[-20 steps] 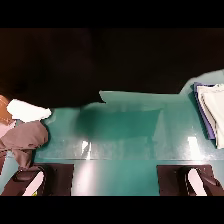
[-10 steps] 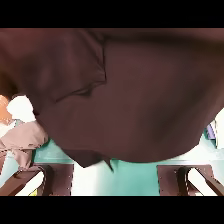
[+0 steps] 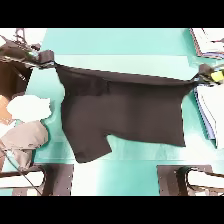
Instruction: Fold the shirts.
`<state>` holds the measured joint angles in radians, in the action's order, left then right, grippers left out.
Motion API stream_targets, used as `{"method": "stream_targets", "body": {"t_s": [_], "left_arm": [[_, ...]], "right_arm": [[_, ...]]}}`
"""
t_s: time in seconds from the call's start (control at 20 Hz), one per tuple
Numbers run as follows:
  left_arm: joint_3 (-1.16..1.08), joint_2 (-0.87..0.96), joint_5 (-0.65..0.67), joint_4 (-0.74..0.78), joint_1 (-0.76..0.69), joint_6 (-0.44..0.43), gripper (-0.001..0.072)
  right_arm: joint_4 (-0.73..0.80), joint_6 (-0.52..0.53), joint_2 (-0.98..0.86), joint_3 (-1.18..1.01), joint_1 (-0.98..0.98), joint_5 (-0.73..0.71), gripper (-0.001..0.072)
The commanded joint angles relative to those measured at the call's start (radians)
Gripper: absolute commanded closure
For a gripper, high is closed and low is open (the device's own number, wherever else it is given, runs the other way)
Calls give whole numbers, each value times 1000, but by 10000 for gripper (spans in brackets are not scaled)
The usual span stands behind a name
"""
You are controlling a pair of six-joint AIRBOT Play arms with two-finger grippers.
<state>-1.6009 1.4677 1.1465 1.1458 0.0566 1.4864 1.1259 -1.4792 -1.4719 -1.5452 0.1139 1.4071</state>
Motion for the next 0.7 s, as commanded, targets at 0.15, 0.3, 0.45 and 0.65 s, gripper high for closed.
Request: {"method": "stream_targets", "body": {"t_s": [0.15, 0.3, 0.45, 0.65], "left_arm": [[-46, 137, -282, 6, 2, -29, 683], [-51, 134, -135, 22, 2, -28, 682], [-30, 133, 82, 97, 0, -18, 683], [118, 134, 48, 83, 0, -34, 682]], "right_arm": [[21, 4, -247, -252, -21, -119, 693], [27, 30, -245, -279, -23, -71, 694], [109, 30, -185, -156, -47, -31, 694], [151, 29, -82, 109, -75, -136, 693]]}}
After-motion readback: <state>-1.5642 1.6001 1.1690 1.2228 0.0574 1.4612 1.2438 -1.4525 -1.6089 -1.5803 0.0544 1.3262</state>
